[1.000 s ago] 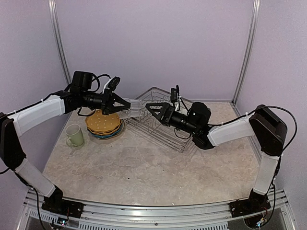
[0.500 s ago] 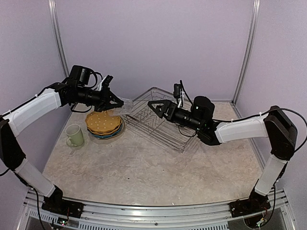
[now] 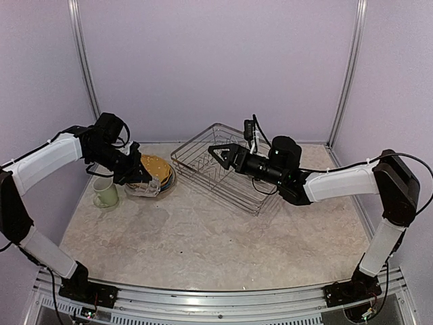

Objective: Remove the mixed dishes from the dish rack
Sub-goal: Place the cup at the corner of the board, then grab the bowl from the dish rack.

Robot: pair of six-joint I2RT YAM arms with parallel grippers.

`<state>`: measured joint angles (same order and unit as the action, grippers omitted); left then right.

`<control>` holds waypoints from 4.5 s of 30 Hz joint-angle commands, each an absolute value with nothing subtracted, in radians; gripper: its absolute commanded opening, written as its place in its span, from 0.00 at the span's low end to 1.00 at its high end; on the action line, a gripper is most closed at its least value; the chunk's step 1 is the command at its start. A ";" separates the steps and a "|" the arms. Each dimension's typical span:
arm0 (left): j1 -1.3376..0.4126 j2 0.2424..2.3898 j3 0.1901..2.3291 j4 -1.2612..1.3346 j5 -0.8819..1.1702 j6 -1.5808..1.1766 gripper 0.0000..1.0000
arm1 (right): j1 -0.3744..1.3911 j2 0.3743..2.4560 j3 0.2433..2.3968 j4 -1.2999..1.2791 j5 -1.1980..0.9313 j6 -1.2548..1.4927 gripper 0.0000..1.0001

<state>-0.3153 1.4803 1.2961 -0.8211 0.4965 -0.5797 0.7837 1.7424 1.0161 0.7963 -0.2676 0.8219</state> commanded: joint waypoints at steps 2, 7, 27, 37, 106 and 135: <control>-0.324 1.385 1.211 -0.980 0.308 -0.637 0.00 | 0.771 1.712 1.009 0.776 -0.272 0.795 1.00; -0.323 1.326 1.129 -1.083 0.105 -0.754 0.00 | 0.768 1.700 0.998 0.777 -0.265 0.787 1.00; -0.178 1.360 0.950 -1.081 -0.085 -1.022 0.05 | 0.766 1.699 0.976 0.785 -0.255 0.799 1.00; -0.167 1.402 0.955 -1.043 -0.089 -1.017 0.14 | 0.766 1.695 0.973 0.773 -0.252 0.792 1.00; -0.429 1.428 1.466 -0.658 0.397 -0.328 0.92 | 0.489 2.181 1.900 -0.597 0.210 0.216 0.99; -0.386 1.477 1.462 -0.647 0.460 -0.364 0.91 | 0.486 2.268 1.885 -0.562 0.235 0.225 0.65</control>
<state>-0.3912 1.4647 1.4796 -0.6403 0.4419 -0.3595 0.4942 2.2349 1.8996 -0.5785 0.2184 0.2249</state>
